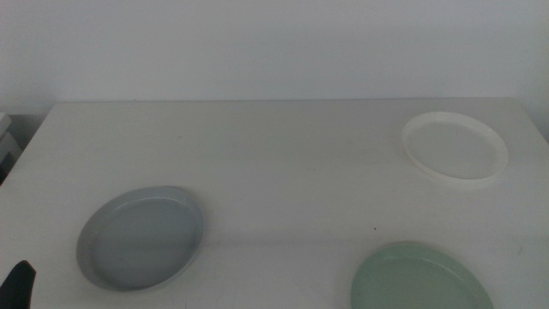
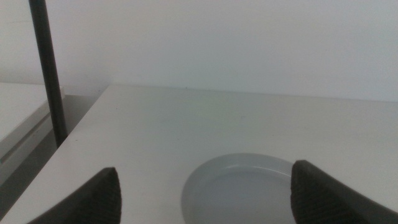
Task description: Stack the three bowls on top of each other.
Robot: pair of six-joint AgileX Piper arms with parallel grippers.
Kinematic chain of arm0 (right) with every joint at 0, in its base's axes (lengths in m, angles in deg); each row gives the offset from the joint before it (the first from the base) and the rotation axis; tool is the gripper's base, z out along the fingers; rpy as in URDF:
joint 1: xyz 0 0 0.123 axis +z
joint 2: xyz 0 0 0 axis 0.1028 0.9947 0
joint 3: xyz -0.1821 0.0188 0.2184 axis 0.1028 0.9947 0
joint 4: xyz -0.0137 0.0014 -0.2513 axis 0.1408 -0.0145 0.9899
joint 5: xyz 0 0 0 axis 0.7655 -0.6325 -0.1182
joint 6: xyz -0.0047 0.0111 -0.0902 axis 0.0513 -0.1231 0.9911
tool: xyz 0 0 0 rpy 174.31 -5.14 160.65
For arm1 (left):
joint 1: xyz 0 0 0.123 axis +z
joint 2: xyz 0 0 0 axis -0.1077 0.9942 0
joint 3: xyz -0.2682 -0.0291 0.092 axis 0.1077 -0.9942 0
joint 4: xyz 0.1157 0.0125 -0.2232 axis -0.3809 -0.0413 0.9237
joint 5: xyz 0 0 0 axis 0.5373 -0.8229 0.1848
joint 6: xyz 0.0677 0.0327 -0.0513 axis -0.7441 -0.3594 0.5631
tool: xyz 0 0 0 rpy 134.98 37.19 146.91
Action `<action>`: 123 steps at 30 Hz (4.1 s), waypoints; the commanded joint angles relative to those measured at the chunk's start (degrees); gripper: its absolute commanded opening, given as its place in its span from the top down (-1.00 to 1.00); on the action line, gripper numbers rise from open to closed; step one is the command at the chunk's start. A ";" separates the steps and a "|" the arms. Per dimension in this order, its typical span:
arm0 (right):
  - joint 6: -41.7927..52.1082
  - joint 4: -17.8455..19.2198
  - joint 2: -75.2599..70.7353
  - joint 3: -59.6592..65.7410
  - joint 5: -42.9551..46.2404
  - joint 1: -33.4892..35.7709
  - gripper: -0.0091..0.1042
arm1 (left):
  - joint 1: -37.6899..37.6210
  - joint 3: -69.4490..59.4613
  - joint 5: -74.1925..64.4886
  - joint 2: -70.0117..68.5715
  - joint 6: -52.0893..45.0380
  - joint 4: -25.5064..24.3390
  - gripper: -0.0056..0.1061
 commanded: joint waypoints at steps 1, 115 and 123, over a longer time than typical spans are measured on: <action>0.25 0.38 0.42 -5.80 -1.15 -0.20 -0.05 | -0.41 0.25 4.14 -0.77 0.63 0.62 -0.98; -17.92 -5.37 113.96 -88.97 -28.14 21.68 0.84 | -0.41 0.25 4.14 -0.77 0.63 0.62 -0.98; -17.87 -5.17 119.55 -91.61 -29.30 21.74 0.84 | -0.41 0.25 4.14 -0.77 0.63 0.62 -0.98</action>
